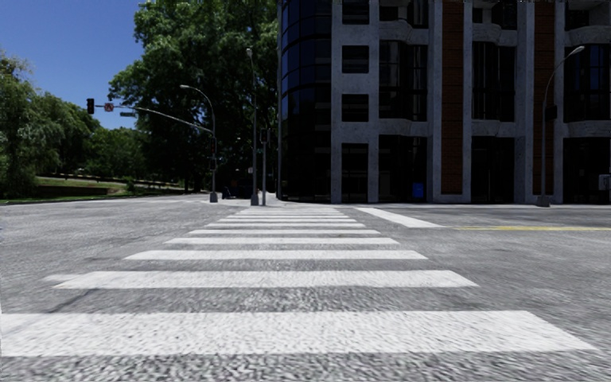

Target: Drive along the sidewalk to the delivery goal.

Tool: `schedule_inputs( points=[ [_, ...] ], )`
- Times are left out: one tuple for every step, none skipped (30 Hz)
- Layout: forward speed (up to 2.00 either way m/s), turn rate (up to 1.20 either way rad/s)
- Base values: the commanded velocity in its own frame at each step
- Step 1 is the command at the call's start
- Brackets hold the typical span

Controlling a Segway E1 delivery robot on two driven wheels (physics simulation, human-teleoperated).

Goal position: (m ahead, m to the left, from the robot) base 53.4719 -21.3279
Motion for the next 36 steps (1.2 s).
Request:
schedule_inputs(
  points=[
    [1.99, 0.00],
    [1.99, 0.00],
    [1.99, 0.00],
    [1.99, 0.00],
    [1.99, 0.00],
    [1.99, 0.00],
    [1.99, 0.00],
    [1.99, 0.00],
    [1.99, 0.00],
    [1.99, 0.00],
    [1.99, 0.00],
    [1.99, 0.00],
    [1.99, 0.00],
    [1.99, 0.00],
    [1.99, 0.00],
    [1.99, 0.00],
    [1.99, 0.00],
    [1.99, 0.00],
    [1.99, 0.00],
    [1.99, 0.00],
    [1.99, 0.00],
    [1.99, 0.00],
    [1.99, 0.00],
    [1.99, 0.00],
    [1.99, 0.00],
    [1.99, 0.09],
    [1.99, 0.15],
    [1.99, 0.15],
    [1.99, 0.17],
    [1.99, 0.16],
    [1.99, 0.07],
    [1.99, 0.07],
    [1.99, 0.00],
    [1.99, 0.00],
    [1.99, 0.00],
    [1.99, 0.00]
  ],
)
